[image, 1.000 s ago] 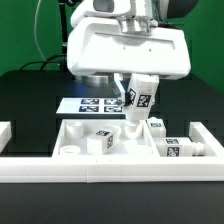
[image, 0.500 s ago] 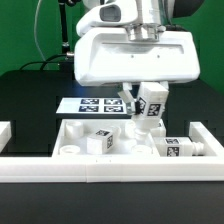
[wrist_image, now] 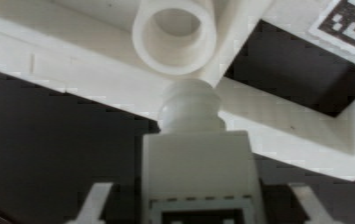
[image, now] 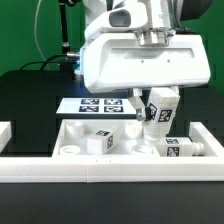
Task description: Assemble one leg
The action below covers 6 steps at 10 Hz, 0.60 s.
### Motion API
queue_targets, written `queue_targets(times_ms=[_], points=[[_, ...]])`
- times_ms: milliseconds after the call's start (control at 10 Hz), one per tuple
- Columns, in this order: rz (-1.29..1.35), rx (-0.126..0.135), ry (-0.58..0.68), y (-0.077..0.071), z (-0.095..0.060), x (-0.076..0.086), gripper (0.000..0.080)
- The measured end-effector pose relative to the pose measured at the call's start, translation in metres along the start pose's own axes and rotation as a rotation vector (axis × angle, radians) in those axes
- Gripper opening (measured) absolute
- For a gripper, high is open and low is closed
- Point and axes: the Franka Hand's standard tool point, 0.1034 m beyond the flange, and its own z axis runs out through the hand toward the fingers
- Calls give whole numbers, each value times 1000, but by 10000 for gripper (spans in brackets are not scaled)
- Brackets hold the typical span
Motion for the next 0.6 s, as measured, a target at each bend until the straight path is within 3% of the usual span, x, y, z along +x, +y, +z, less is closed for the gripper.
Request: queue_targets(times_ms=[300,600], points=[[8,-1,-12,3,3,-11,282],[14,1,-14,1,4,-11,282]])
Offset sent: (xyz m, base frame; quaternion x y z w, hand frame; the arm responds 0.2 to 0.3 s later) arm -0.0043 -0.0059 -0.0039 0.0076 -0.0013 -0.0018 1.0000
